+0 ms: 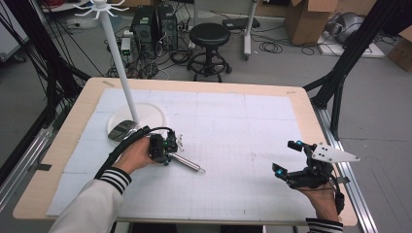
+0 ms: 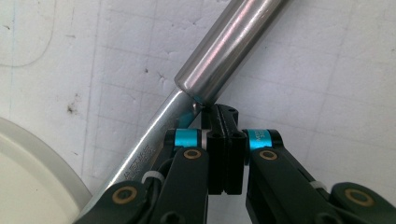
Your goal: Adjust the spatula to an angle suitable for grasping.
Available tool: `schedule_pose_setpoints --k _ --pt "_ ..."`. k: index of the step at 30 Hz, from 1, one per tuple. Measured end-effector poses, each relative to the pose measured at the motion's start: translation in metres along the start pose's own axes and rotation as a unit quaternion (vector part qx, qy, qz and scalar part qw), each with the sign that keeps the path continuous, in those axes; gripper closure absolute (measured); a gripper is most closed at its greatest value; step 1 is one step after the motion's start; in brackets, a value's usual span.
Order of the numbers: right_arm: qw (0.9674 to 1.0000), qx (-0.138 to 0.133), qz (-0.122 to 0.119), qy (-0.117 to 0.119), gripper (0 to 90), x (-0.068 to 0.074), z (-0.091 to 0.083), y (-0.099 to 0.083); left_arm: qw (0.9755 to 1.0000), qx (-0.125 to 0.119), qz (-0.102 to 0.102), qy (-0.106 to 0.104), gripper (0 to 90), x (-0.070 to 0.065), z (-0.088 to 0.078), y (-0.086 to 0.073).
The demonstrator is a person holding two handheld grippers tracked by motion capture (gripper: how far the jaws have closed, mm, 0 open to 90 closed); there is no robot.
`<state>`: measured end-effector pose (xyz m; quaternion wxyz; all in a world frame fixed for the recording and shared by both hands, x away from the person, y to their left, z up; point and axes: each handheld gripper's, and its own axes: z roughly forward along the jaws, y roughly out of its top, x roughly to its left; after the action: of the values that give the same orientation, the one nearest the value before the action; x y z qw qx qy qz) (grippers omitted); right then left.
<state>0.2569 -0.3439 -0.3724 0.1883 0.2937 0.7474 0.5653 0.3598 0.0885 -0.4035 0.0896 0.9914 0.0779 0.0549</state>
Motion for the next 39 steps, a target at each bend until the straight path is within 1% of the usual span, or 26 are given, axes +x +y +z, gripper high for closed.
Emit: schedule_pose_setpoints --k 7,8,13,15,16,17,18,20,21,22,23,24,25,26,27,28,29,30,31,32,34,35,36,37,38,39 --pt "1.0 0.0 0.0 -0.003 0.3 -0.001 -0.002 -0.001 0.9998 -0.017 -0.003 -0.001 90.0 0.001 -0.011 -0.004" --pt "1.0 -0.002 0.0 -0.003 0.4 -0.001 -0.002 0.0 0.9998 -0.019 -0.002 0.002 90.0 0.001 -0.013 -0.005" --pt "1.0 0.0 -0.001 -0.002 0.4 0.0 -0.001 0.0 0.9994 -0.032 -0.011 0.009 90.0 0.003 -0.025 -0.012" --pt "1.0 0.0 -0.003 -0.003 0.4 0.0 -0.001 0.0 0.999 -0.039 -0.017 0.013 90.0 0.004 -0.033 -0.015" --pt "1.0 0.001 -0.002 -0.003 0.4 0.0 -0.001 0.0 0.9987 -0.042 -0.024 0.015 90.0 0.004 -0.037 -0.017" --pt "1.0 0.001 -0.003 -0.003 0.4 0.0 -0.001 0.0 0.9987 -0.043 -0.021 0.019 90.0 0.006 -0.04 -0.018" --pt "1.0 0.001 -0.003 -0.003 0.3 0.0 -0.001 0.0 0.9981 -0.052 -0.026 0.022 90.0 0.007 -0.045 -0.02" --pt "1.0 0.001 -0.004 -0.001 0.4 0.0 -0.001 0.0 0.9976 -0.056 -0.033 0.026 90.0 0.01 -0.052 -0.021" --pt "1.0 0.001 -0.004 -0.001 0.3 0.0 -0.001 0.0 0.9962 -0.069 -0.047 0.025 90.0 0.009 -0.054 -0.022" --pt "1.0 0.001 -0.003 -0.001 0.4 0.0 0.0 0.0 0.9964 -0.067 -0.042 0.031 90.0 0.011 -0.057 -0.022" --pt "1.0 0.001 -0.003 -0.001 0.3 0.0 0.0 0.001 0.9956 -0.074 -0.048 0.032 90.0 0.011 -0.06 -0.023" --pt "1.0 0.002 -0.002 -0.001 0.3 0.001 0.0 0.001 0.9962 -0.068 -0.041 0.036 90.0 0.014 -0.062 -0.023" --pt "1.0 0.002 -0.002 -0.001 0.4 0.001 0.0 0.001 0.9949 -0.078 -0.054 0.036 90.0 0.013 -0.062 -0.024" --pt "1.0 0.002 -0.003 -0.001 0.4 0.001 0.0 0.0 0.9958 -0.069 -0.044 0.042 90.0 0.016 -0.065 -0.024" --pt "1.0 0.002 -0.003 -0.001 0.3 0.001 0.0 0.0 0.9957 -0.069 -0.045 0.042 90.0 0.017 -0.066 -0.025" --pt "1.0 0.002 -0.003 -0.001 0.4 0.001 0.0 0.0 0.9933 -0.086 -0.066 0.038 90.0 0.016 -0.064 -0.025" --pt "1.0 0.003 -0.004 -0.001 0.4 0.0 0.0 0.0 0.9947 -0.076 -0.054 0.043 90.0 0.019 -0.065 -0.026" --pt "1.0 0.003 -0.004 -0.001 0.4 0.0 0.0 0.0 0.9952 -0.07 -0.052 0.045 90.0 0.02 -0.066 -0.026" --pt "1.0 0.002 -0.003 -0.001 0.3 0.0 0.0 0.0 0.9927 -0.087 -0.073 0.04 90.0 0.018 -0.063 -0.027" --pt "1.0 0.003 -0.002 -0.001 0.4 0.0 0.0 0.0 0.994 -0.078 -0.062 0.046 90.0 0.02 -0.065 -0.027" --pt "1.0 0.002 -0.004 -0.001 0.4 0.0 0.0 0.0 0.9939 -0.078 -0.064 0.046 90.0 0.022 -0.066 -0.028" --pt "1.0 0.003 -0.004 0.0 0.3 0.0 0.0 0.0 0.9909 -0.098 -0.082 0.044 90.0 0.021 -0.064 -0.027" --pt "1.0 0.003 -0.002 0.0 0.4 0.0 0.0 0.0 0.9922 -0.09 -0.074 0.044 90.0 0.023 -0.066 -0.028" --pt "1.0 0.003 -0.003 0.0 0.4 0.0 0.0 0.0 0.9901 -0.101 -0.087 0.045 90.0 0.023 -0.065 -0.028" --pt "1.0 0.003 -0.001 0.0 0.4 0.0 0.0 0.0 0.991 -0.094 -0.082 0.048 90.0 0.025 -0.067 -0.029" --pt "1.0 0.002 -0.001 0.0 0.4 0.0 0.0 0.0 0.9912 -0.092 -0.08 0.051 90.0 0.026 -0.067 -0.029"
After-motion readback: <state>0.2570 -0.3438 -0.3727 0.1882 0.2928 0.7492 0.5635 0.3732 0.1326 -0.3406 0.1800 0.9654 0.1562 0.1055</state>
